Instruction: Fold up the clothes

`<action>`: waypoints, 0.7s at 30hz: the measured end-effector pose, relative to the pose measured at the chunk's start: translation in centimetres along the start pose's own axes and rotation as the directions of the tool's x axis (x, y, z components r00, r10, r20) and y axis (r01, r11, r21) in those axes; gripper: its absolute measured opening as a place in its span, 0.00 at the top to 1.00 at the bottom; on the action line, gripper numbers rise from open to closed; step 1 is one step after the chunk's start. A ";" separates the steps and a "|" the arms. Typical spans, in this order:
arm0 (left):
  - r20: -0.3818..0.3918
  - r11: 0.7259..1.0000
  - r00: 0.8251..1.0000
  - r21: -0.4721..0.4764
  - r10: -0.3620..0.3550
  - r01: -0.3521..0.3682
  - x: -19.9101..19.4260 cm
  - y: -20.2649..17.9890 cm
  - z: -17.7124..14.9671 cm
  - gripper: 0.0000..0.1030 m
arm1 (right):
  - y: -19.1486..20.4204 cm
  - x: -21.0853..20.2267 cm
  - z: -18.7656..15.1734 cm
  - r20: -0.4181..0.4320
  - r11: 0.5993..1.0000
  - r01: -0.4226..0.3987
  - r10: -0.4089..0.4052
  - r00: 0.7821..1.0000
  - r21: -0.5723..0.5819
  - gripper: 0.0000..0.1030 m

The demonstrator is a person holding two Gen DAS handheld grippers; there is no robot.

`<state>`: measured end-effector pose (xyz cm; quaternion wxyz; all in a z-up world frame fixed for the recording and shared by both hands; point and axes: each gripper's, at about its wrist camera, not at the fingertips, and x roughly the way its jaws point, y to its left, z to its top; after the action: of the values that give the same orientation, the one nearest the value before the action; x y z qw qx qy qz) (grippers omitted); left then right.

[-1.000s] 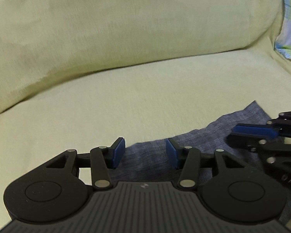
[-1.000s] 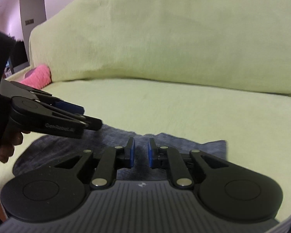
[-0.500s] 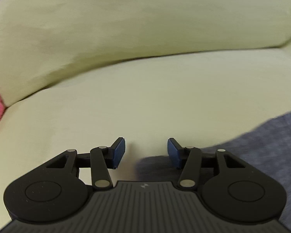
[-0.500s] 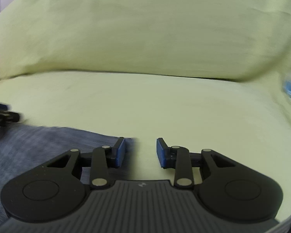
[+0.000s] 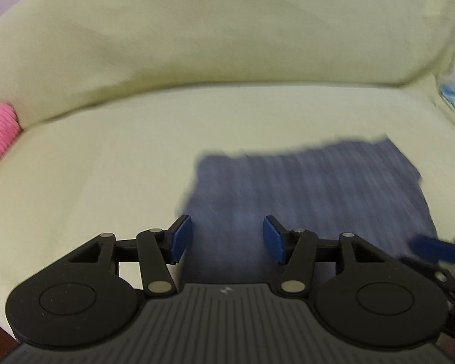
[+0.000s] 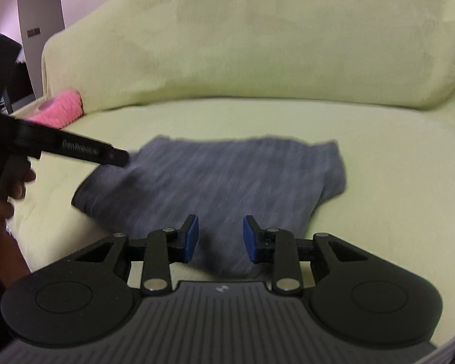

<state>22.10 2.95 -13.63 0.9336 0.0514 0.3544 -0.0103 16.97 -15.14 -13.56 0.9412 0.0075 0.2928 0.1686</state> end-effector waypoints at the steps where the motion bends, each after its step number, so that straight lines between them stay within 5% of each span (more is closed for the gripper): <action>1: 0.004 1.000 1.000 -0.006 0.009 -0.009 0.1 0.2 -0.6 0.42 | -0.5 -0.2 -0.3 -0.005 1.000 0.009 -0.009 1.000 0.005 0.76; 7: -0.009 0.999 0.999 -0.007 0.043 -0.043 -1.9 0.4 -0.8 0.41 | -2.8 -4.1 -1.3 -0.022 0.988 0.139 -0.138 0.990 0.063 0.74; 11: 0.002 0.999 1.000 -0.026 0.019 -0.019 -5.2 0.0 -1.2 0.31 | -3.5 -7.5 -1.5 0.003 0.976 0.181 -0.182 0.983 0.123 0.63; 15: 0.029 0.998 1.000 -0.067 0.004 -0.002 -7.8 -0.4 -1.6 0.27 | -3.5 -9.5 -1.4 0.027 0.969 0.182 -0.189 0.982 0.169 0.44; 21: 0.061 0.994 0.996 -0.095 0.058 -0.052 -11.8 -1.3 -2.0 0.23 | -1.1 -12.0 -1.2 0.061 0.984 0.097 -0.107 0.992 0.149 0.34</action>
<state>11.89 1.67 -7.43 0.9457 0.0172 0.3231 0.0304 7.38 -20.17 -8.14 0.9550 0.0672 0.2717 0.0977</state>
